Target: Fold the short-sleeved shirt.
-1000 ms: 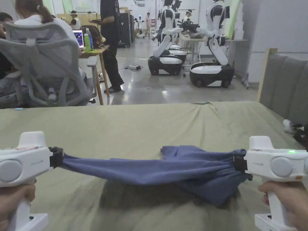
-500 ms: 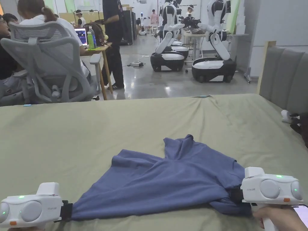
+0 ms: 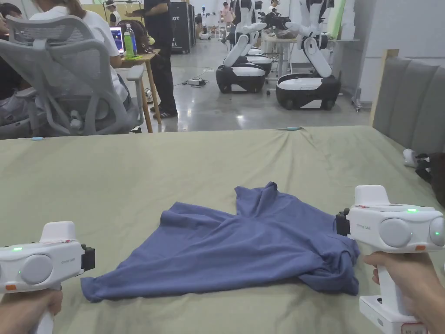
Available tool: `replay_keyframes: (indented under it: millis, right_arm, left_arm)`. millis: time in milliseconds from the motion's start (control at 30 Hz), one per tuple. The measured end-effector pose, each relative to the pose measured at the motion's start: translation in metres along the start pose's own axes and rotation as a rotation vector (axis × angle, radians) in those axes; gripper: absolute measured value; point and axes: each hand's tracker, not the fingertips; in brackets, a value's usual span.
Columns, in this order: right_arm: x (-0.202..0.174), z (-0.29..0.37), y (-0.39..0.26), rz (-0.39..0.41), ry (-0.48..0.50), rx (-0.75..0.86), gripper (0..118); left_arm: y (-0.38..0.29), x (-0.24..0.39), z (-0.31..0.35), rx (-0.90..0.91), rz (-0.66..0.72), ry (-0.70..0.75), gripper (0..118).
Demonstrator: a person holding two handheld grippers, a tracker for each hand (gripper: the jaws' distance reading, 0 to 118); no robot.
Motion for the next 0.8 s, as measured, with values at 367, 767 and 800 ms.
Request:
replay_keyframes:
  millis: [367,767,800]
  right_arm:
    - [-0.016,-0.006,-0.008,0.026,0.048,-0.061,0]
    - [-0.028,-0.023,-0.001,0.068,0.075,-0.090,0]
    - [-0.029,-0.027,0.002,0.071,0.077,-0.091,0]
  left_arm:
    - [-0.036,-0.009,-0.031,-0.152,0.030,0.015,95]
    - [-0.009,-0.005,-0.012,-0.077,0.037,-0.095,3]
    - [-0.006,-0.005,-0.012,-0.068,0.039,-0.104,3]
